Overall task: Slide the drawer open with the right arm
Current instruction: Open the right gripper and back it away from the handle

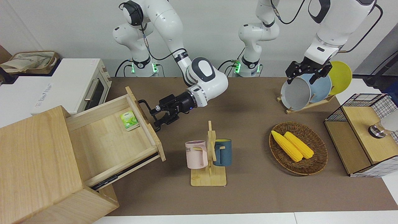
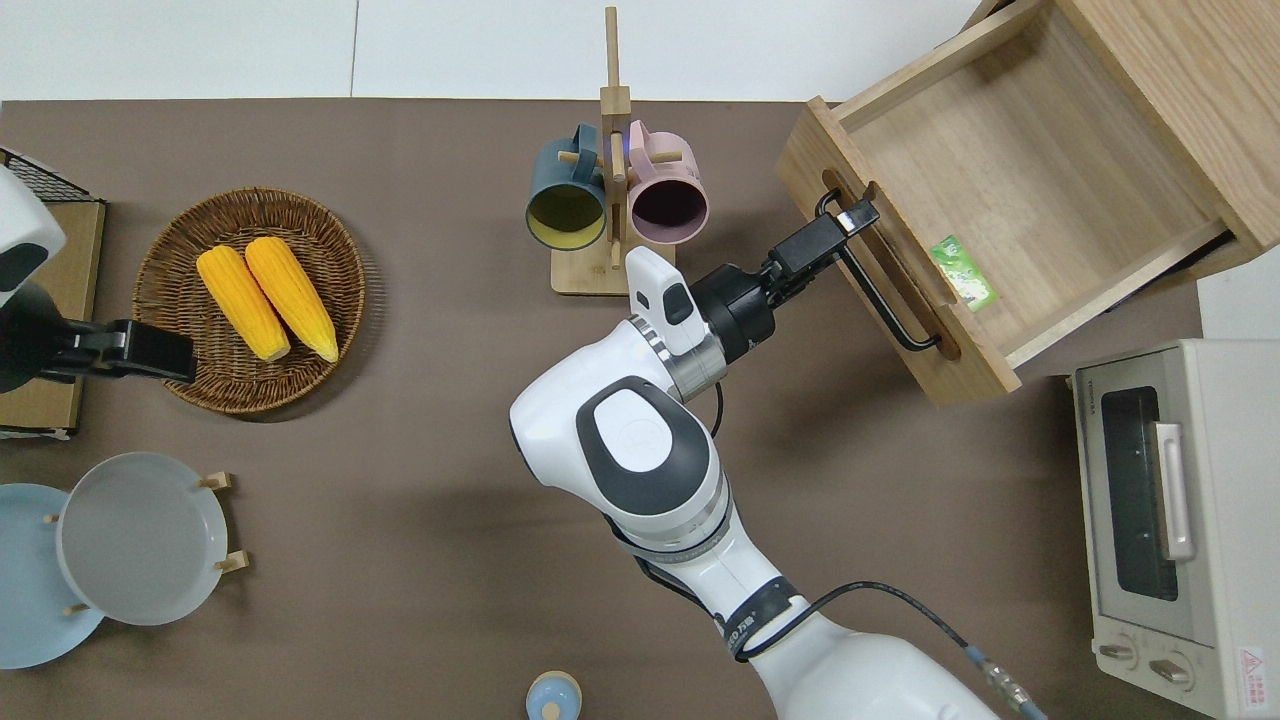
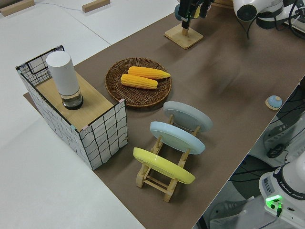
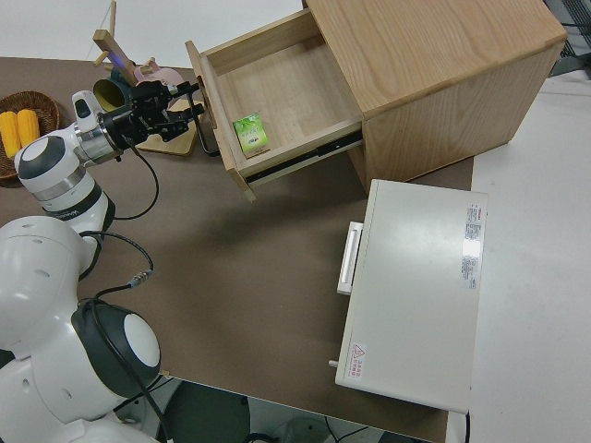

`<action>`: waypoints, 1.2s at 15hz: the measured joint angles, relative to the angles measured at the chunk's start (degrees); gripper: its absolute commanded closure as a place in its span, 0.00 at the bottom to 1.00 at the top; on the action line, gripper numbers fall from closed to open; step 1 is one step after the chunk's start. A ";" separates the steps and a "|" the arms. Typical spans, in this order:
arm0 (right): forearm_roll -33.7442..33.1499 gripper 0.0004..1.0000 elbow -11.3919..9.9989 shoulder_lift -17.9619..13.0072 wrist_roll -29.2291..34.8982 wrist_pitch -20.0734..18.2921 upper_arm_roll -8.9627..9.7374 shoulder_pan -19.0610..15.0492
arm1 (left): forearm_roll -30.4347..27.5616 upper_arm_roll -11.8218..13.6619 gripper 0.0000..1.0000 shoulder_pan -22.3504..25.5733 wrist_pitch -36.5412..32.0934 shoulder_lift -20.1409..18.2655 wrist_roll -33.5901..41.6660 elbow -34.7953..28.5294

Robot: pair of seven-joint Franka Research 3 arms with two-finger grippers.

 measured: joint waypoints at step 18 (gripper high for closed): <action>3.60 0.02 0.24 0.01 0.11 -0.55 -0.08 5.44 | 0.00 0.00 0.01 0.00 0.00 0.00 0.00 0.00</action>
